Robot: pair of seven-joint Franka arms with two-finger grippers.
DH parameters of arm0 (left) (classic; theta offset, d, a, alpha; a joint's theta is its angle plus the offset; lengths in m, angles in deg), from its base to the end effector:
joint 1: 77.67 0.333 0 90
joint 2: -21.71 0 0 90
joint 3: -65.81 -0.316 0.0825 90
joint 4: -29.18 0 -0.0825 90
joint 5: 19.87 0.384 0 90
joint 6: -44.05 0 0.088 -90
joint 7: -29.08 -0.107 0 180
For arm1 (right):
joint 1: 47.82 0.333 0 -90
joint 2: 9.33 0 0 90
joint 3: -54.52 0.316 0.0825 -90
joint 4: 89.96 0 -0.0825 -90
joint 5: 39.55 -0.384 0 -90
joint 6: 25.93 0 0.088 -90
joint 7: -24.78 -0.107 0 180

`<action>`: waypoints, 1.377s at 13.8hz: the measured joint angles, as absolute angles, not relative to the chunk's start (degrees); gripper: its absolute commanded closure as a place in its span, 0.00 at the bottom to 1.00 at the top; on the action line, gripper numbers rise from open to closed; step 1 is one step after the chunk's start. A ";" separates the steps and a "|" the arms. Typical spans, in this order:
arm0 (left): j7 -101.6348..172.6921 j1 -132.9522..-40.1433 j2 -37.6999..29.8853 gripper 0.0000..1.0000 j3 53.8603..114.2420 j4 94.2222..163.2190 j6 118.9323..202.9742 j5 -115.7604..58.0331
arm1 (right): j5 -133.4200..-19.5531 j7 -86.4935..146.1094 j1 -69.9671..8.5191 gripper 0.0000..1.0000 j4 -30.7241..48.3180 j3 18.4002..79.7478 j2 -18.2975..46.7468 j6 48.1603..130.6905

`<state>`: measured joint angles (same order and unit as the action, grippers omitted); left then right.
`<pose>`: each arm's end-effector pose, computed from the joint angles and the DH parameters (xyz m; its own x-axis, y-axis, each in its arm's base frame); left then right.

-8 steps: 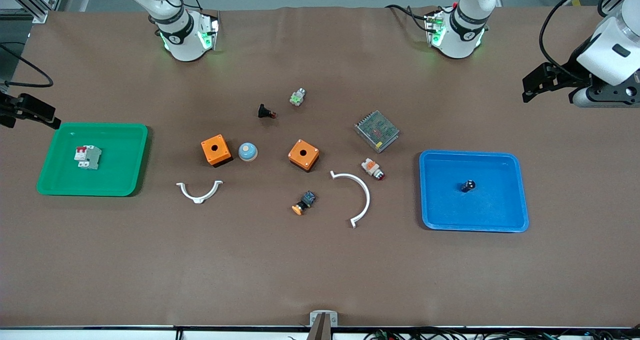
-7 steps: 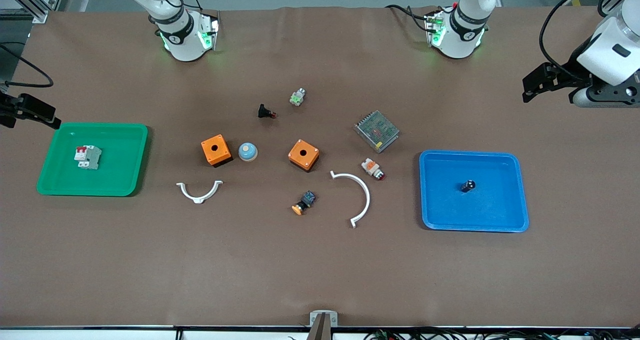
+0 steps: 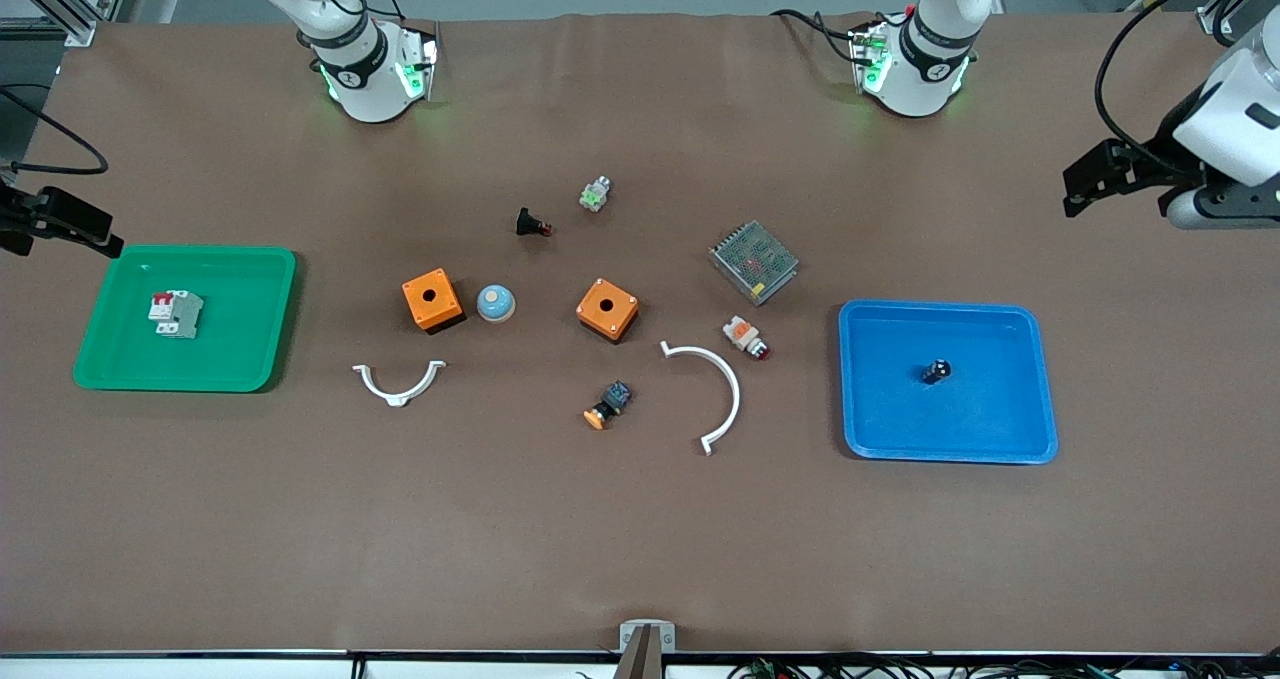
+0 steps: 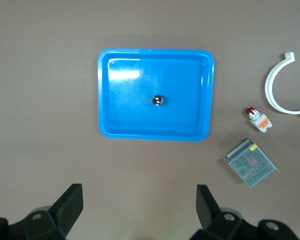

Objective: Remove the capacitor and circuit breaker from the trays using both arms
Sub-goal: 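Move the left gripper over the blue tray toward the black capacitor, then lower the left gripper and close it on the black capacitor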

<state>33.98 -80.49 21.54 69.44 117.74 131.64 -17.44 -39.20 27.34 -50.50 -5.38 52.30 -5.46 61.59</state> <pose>0.5484 -0.0572 0.6311 0.9995 -0.0253 -0.0162 -0.0260 -0.9987 -0.0437 0.5694 -0.0487 0.6272 0.9990 -0.0410 -0.0166 -0.0409 -0.9991 0.0080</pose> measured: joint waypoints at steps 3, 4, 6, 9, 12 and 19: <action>33.98 -80.21 16.66 0.00 69.43 118.13 134.33 -17.37 | -39.20 27.34 -50.50 0.00 -5.41 52.29 -5.42 61.59; 33.98 -80.01 15.18 0.00 69.43 119.46 136.87 -17.37 | -39.20 27.34 -50.50 0.00 -5.42 52.29 -5.41 61.59; 33.98 -79.39 13.30 0.01 69.42 124.49 144.53 -17.37 | -39.20 27.34 -50.50 0.00 -5.43 52.29 -5.39 61.59; 33.98 -78.72 12.04 0.05 69.42 134.80 157.91 -17.37 | -39.20 27.34 -50.50 0.00 -5.45 52.28 -5.37 61.59; 33.98 -78.47 9.83 0.14 69.42 143.63 169.79 -17.37 | -39.20 27.34 -50.51 0.00 -5.46 52.26 -5.36 61.59; 33.98 -78.10 0.14 0.28 69.69 149.54 185.98 -17.37 | -39.17 27.34 -50.74 0.00 -5.40 51.81 -4.84 60.92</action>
